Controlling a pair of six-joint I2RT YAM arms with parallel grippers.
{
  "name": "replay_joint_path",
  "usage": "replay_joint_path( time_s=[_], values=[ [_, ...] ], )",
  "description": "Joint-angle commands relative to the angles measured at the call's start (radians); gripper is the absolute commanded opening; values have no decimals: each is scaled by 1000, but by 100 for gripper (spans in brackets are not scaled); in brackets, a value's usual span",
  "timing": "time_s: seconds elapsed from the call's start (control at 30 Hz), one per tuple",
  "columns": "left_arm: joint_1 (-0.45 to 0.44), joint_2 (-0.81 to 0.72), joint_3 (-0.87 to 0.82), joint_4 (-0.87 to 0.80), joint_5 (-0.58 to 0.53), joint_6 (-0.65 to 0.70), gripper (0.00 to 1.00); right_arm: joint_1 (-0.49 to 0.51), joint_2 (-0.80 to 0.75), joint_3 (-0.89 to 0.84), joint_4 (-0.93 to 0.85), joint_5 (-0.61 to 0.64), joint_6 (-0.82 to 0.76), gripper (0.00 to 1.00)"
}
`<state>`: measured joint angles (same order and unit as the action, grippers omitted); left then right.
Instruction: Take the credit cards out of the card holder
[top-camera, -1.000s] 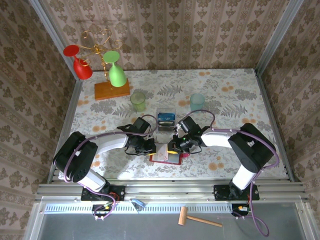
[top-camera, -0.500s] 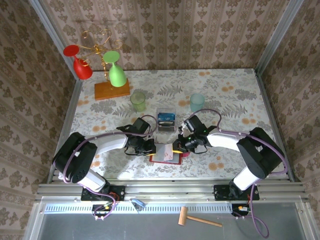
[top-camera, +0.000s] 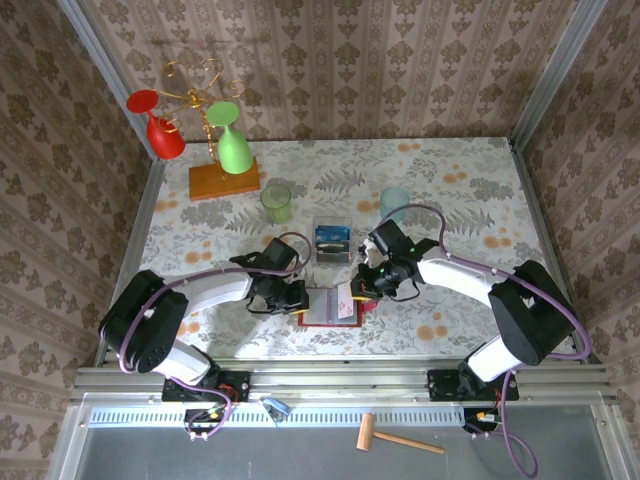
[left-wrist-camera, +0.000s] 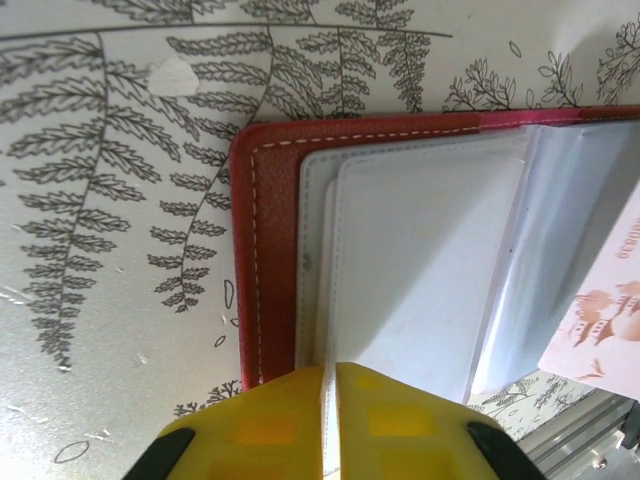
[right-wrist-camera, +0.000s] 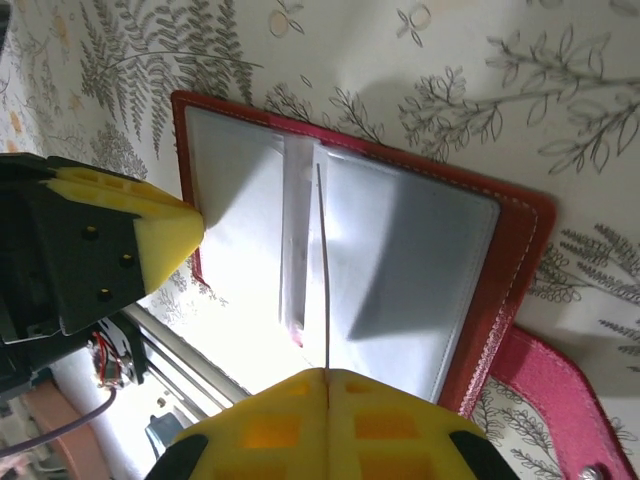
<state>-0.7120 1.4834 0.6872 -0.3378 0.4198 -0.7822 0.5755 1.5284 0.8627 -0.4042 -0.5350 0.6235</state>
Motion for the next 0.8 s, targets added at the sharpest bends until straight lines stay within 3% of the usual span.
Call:
replay_joint_path(
  time_s=[0.0,0.37,0.77],
  values=[
    [6,-30,-8,-25,-22,-6,14,-5,-9,67,-150,73,-104,0],
    [71,-139,-36,3,-30,-2,18,-5,-7,255,-349,243,-455,0],
    [186,-319,-149,22,-23,-23,21,-3,84,491,-525,408,-958,0]
  ],
)
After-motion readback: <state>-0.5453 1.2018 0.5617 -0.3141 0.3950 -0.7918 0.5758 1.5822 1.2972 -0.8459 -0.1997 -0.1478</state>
